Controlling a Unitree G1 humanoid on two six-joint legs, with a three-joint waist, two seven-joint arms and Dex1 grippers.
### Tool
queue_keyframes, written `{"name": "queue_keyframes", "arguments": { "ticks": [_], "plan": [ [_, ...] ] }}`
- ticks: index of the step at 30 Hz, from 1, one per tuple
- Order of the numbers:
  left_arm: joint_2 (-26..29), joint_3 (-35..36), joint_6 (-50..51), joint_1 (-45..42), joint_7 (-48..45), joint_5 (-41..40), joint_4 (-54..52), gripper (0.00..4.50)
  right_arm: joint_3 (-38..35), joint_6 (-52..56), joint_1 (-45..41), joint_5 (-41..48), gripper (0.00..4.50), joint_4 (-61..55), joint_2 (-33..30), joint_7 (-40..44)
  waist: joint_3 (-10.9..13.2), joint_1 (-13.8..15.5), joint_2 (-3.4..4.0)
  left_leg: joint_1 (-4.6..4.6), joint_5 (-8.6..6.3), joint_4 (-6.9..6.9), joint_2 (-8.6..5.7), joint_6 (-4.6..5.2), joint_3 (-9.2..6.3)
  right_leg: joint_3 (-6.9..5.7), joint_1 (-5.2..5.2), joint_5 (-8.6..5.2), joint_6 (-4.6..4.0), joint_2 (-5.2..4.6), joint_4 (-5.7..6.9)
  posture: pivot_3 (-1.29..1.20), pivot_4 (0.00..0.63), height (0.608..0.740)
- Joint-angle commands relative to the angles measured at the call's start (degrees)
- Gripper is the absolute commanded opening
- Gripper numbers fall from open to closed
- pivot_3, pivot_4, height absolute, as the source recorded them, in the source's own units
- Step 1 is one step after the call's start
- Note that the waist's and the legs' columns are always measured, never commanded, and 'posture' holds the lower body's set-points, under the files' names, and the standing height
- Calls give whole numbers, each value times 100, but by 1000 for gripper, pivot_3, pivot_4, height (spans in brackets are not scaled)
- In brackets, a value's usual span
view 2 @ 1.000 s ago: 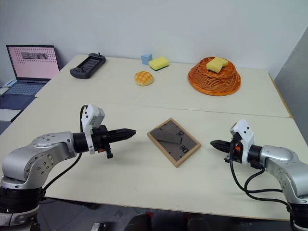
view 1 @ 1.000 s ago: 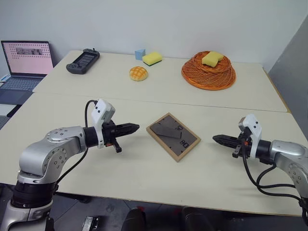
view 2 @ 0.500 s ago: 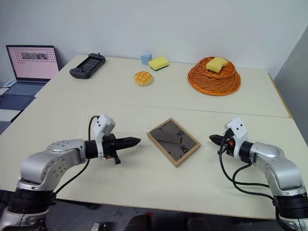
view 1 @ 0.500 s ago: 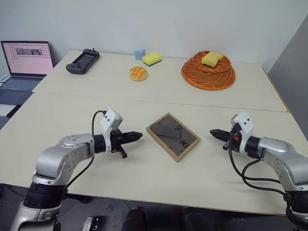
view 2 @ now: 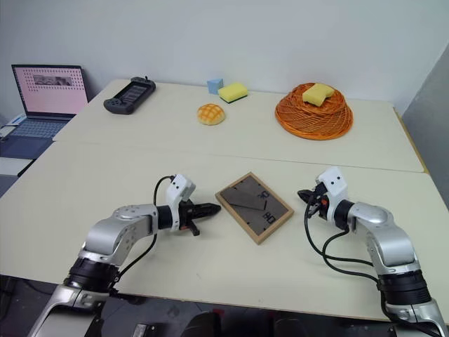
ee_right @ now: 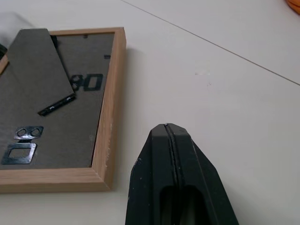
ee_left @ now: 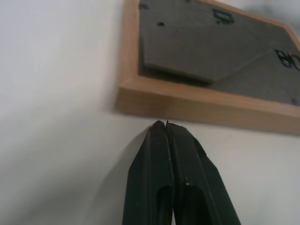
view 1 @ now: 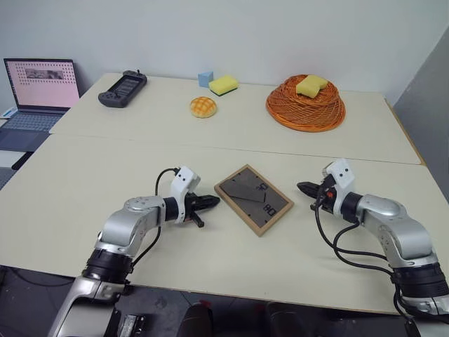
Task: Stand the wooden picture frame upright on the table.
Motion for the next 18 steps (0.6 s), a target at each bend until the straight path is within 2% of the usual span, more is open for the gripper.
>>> {"name": "queue_keyframes", "arguments": {
  "ticks": [1,8,18],
  "plan": [
    [-144,-69,-251,-302,-163,175,238,49,161,-46,229,-70,0,-202,181,-94,0,3,0,0,0,0,0,0,0,1,0,0,0,0,1,0,150,740],
    [-200,-19,-290,-404,-314,272,329,49,335,-12,623,-177,0,-372,496,-310,-1,5,0,-1,0,1,0,0,-2,0,-1,0,0,0,3,0,150,740],
    [-320,-81,-484,-691,-483,481,674,49,343,668,785,66,0,-1440,794,-538,-1,10,1,-1,0,3,-1,-1,-4,-1,0,0,0,0,4,0,150,740]
  ]
}}
